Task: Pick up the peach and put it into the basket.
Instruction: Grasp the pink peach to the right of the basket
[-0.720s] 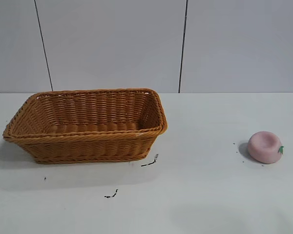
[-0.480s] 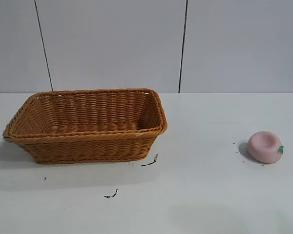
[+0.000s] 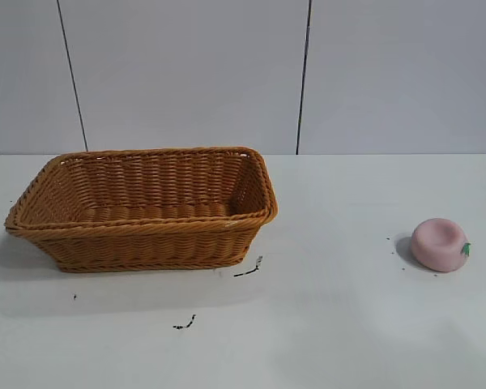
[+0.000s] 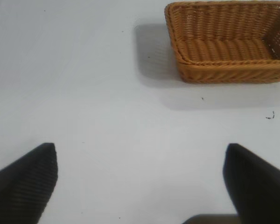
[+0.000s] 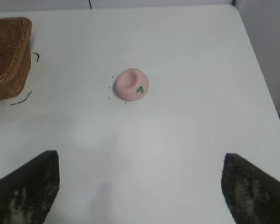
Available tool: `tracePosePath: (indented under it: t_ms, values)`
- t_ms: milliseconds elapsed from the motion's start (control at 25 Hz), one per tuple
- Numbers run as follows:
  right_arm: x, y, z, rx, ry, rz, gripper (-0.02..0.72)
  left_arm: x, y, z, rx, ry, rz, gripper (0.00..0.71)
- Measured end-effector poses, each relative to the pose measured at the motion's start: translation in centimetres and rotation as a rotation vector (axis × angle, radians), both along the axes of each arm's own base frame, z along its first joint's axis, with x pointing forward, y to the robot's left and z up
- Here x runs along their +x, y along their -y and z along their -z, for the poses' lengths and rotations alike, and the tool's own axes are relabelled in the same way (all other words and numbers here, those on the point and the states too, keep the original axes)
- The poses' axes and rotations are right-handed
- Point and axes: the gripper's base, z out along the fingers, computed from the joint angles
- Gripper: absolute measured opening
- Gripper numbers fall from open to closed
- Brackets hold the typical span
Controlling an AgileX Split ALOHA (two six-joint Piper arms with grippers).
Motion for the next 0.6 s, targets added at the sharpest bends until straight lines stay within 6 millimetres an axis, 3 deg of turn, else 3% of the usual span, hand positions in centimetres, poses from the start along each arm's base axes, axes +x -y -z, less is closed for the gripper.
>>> tracePosePath:
  t_ms: [280,400,600]
  values:
    - [10.2,0.2,-0.4,0.014,-0.225,0.000,0.655,0.0,0.0,0.0,0.000,0.000,0.000,0.693]
    - [15.0,0.4,0.7,0.016,-0.339,-0.004,0.655,0.0,0.0,0.0,0.000,0.000,0.000,0.693]
    - [20.6,0.1,3.0,0.056,-0.452,-0.028,0.655,0.0,0.0,0.0,0.000,0.000,0.000,0.693]
